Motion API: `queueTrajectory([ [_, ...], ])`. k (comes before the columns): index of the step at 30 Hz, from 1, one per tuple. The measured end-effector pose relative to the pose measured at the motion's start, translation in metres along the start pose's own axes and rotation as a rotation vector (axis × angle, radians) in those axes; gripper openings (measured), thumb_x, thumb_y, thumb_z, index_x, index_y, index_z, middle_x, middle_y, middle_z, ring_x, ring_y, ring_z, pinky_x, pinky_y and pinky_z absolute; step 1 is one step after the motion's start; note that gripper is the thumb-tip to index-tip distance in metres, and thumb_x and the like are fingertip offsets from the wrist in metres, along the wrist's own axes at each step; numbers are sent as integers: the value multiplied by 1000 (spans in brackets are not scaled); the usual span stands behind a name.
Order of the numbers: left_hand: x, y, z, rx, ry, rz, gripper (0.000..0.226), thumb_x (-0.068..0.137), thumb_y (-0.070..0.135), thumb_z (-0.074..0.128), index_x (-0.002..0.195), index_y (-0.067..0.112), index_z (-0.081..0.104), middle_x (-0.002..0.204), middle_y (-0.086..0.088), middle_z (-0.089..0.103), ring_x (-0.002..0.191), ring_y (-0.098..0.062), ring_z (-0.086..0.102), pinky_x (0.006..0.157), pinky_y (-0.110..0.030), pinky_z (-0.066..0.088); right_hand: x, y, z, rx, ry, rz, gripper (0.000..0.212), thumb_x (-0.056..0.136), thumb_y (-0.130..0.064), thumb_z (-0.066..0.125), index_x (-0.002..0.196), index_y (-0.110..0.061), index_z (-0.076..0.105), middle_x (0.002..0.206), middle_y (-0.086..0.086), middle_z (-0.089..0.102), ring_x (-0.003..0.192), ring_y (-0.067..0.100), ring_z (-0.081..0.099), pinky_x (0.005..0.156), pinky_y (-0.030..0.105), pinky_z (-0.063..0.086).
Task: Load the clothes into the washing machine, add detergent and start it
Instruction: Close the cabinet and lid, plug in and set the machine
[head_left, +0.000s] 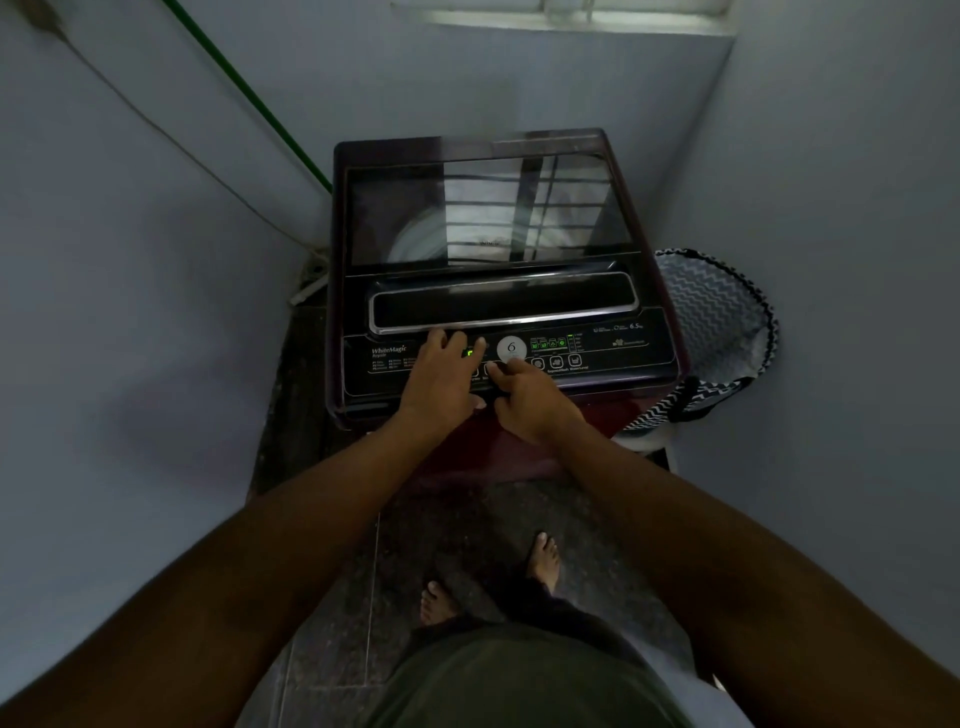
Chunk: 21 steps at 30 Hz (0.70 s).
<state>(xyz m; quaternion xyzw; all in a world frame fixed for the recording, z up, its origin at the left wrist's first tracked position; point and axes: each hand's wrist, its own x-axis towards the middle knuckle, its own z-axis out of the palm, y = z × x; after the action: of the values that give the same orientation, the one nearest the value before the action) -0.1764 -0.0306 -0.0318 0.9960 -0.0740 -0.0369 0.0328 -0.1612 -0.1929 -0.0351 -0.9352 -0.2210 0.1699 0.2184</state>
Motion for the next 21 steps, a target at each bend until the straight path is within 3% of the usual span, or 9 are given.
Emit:
queueTrajectory([
  [14,1,-3,-2,-30,-9,3,95,72,54,75,150,20,33,138,-3,43,132,-29,30,108,-42,40,-12,3,7,-19,62,-70,66,88,-14,54,150,-5,30,135,6,43,128,21,35,111,32,33],
  [21,0,1,-5,-21,-14,-8,95,72,52,77,149,20,32,141,-3,40,134,-28,29,109,-42,39,-26,6,17,-67,82,-95,71,87,-20,55,150,-3,27,127,6,44,118,19,36,107,30,37],
])
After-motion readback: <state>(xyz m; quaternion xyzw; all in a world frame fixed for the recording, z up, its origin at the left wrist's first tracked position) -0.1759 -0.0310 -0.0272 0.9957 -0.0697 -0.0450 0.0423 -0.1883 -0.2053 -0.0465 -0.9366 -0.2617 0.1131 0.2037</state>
